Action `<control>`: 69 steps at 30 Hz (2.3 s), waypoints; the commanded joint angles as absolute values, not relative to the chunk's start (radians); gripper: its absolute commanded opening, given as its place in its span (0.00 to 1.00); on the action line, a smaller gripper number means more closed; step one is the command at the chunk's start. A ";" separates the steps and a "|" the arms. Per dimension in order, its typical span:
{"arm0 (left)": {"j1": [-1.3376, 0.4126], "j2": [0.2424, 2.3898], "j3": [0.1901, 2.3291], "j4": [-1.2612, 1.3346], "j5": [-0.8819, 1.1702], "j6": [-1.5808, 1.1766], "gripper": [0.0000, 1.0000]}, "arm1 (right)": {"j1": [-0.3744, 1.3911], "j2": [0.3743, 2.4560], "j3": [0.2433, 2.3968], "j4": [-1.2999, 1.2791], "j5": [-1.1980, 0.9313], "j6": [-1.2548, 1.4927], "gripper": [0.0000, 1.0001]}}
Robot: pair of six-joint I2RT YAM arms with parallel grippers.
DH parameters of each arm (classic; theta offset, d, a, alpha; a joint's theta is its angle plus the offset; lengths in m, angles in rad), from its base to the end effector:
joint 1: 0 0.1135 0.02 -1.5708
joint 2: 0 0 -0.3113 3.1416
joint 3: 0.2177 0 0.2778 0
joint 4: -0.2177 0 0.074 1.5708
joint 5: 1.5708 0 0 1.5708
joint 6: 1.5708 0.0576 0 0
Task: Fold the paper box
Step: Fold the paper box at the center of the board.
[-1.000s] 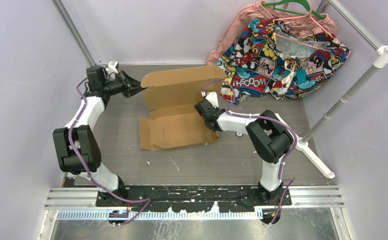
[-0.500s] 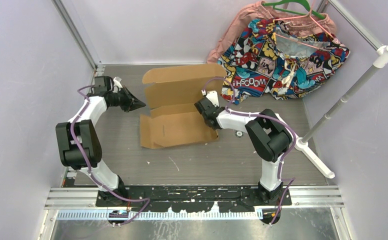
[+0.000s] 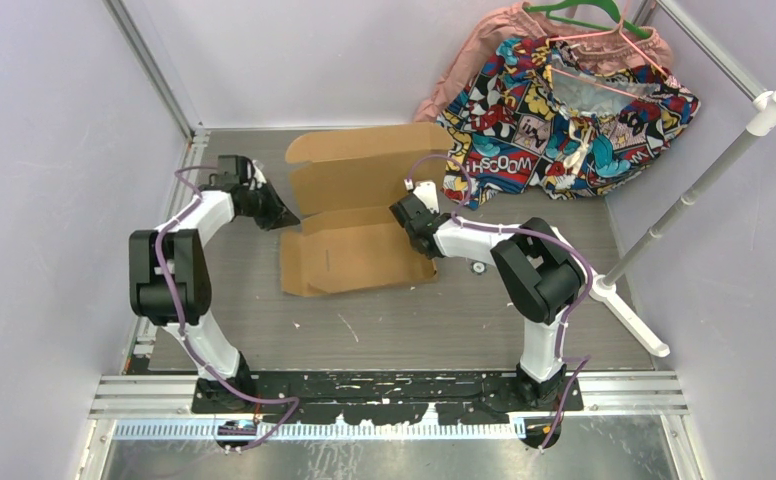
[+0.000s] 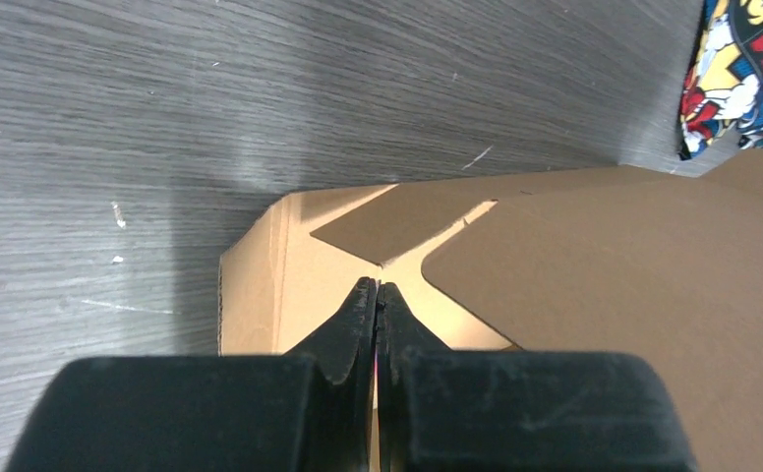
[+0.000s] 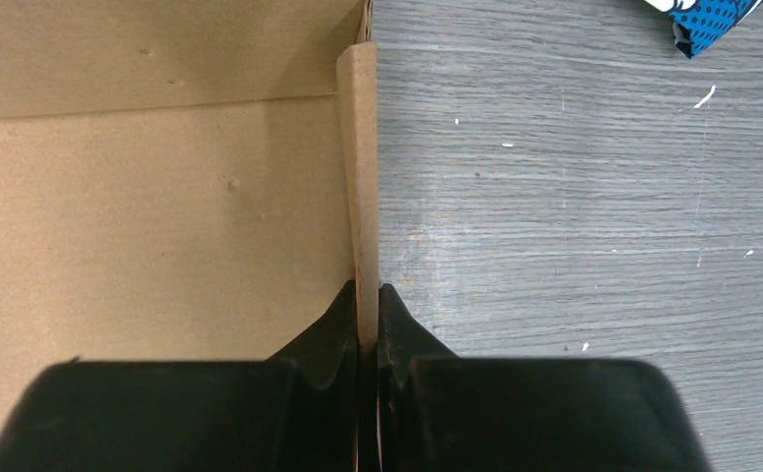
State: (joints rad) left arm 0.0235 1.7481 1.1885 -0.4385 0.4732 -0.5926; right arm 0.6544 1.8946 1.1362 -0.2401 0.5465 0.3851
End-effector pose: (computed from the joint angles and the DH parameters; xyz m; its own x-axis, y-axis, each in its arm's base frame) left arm 0.4050 -0.0167 0.2215 -0.8232 -0.5166 -0.2356 -0.2818 0.7319 -0.6204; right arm 0.3546 0.2343 0.1621 -0.7296 -0.1552 -0.6660 -0.0244 0.9792 -0.2015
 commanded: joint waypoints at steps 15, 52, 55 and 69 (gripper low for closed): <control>-0.025 1.767 1.199 -0.338 0.319 -0.572 0.00 | 0.641 1.946 1.112 -0.295 0.504 0.405 0.01; -0.200 1.746 1.069 -0.155 0.246 -0.738 0.00 | 0.650 1.954 1.120 -0.303 0.494 0.427 0.01; -0.212 1.749 1.048 -0.104 0.228 -0.773 0.00 | 0.654 1.958 1.121 -0.303 0.495 0.430 0.01; -0.245 1.807 1.041 0.041 0.132 -0.826 0.00 | 0.663 1.960 1.117 -0.303 0.498 0.429 0.01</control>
